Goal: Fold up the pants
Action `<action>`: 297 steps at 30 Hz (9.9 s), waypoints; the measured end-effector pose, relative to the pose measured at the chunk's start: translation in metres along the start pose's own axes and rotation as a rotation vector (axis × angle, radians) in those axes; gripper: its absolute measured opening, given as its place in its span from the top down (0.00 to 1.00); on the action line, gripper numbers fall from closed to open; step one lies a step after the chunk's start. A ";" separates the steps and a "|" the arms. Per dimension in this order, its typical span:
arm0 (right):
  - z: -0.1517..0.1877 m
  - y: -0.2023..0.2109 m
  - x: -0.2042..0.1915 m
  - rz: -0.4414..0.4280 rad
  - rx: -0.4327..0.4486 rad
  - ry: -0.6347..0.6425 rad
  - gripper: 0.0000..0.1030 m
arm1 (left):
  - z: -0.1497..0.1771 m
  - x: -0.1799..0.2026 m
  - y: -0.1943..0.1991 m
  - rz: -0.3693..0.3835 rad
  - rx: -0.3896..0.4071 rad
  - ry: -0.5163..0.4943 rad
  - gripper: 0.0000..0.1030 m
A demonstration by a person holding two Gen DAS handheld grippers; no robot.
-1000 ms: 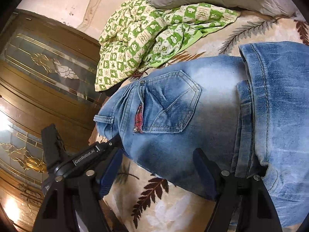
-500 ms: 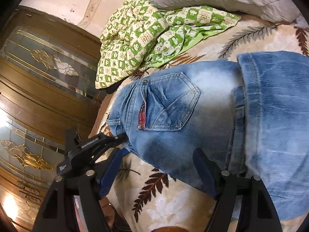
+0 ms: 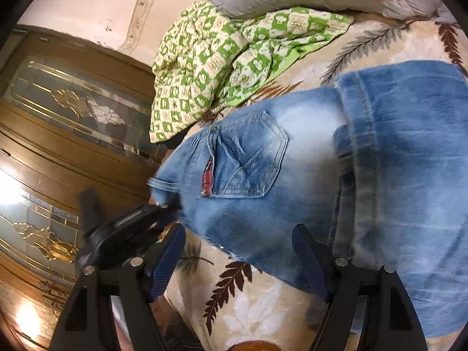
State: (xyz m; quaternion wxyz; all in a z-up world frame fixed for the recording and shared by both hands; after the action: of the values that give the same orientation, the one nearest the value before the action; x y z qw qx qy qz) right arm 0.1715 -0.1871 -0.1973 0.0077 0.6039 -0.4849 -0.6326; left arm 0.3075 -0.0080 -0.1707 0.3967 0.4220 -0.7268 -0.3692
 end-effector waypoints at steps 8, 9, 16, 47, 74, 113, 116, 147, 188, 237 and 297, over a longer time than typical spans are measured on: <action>-0.006 0.069 -0.002 0.032 0.066 -0.006 0.24 | 0.053 0.127 0.060 -0.112 0.221 -0.496 0.79; -0.004 0.084 -0.001 0.036 0.085 -0.005 0.24 | 0.057 0.139 0.062 -0.109 0.239 -0.534 0.80; 0.000 0.146 0.028 -0.015 0.202 -0.028 0.24 | 0.109 0.197 0.057 -0.057 0.306 -0.849 0.80; -0.001 0.135 0.097 0.145 0.026 -0.164 0.82 | 0.207 0.253 0.011 -0.035 0.178 -1.405 0.78; 0.041 0.175 0.094 0.274 0.172 -0.158 0.42 | 0.181 0.221 0.028 0.193 -0.114 -0.863 0.37; 0.045 0.122 0.120 0.394 0.033 -0.216 0.84 | 0.146 0.167 0.016 0.139 -0.175 -0.577 0.35; 0.043 0.123 0.119 0.408 0.041 -0.209 0.85 | 0.144 0.161 0.019 0.155 -0.166 -0.568 0.35; 0.046 0.189 0.116 0.246 0.251 -0.254 0.11 | 0.097 0.183 0.031 0.232 -0.202 -0.510 0.27; 0.003 0.099 0.142 0.360 0.049 -0.193 0.21 | 0.058 0.141 -0.047 0.453 -0.424 -0.313 0.27; -0.002 0.110 0.145 0.295 0.080 -0.217 0.22 | 0.065 0.152 -0.053 0.366 -0.356 -0.379 0.27; -0.052 0.068 0.118 0.181 0.033 -0.100 0.63 | 0.026 0.076 -0.093 0.491 -0.420 -0.026 0.73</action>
State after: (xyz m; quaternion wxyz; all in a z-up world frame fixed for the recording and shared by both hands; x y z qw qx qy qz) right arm 0.1410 -0.3248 -0.2338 0.0305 0.5255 -0.5475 -0.6505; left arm 0.2889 -0.1058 -0.2427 0.5431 0.1385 -0.7197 -0.4098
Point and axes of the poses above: each gripper's, at about its wrist camera, not at the fingertips, and y roughly against the way its jaws point, x to its right, z to its underside, the point moved 4 cm from there along -y, roughly the way its jaws point, and after that the axes turned 11 degrees about -x, right-handed, at the moved point
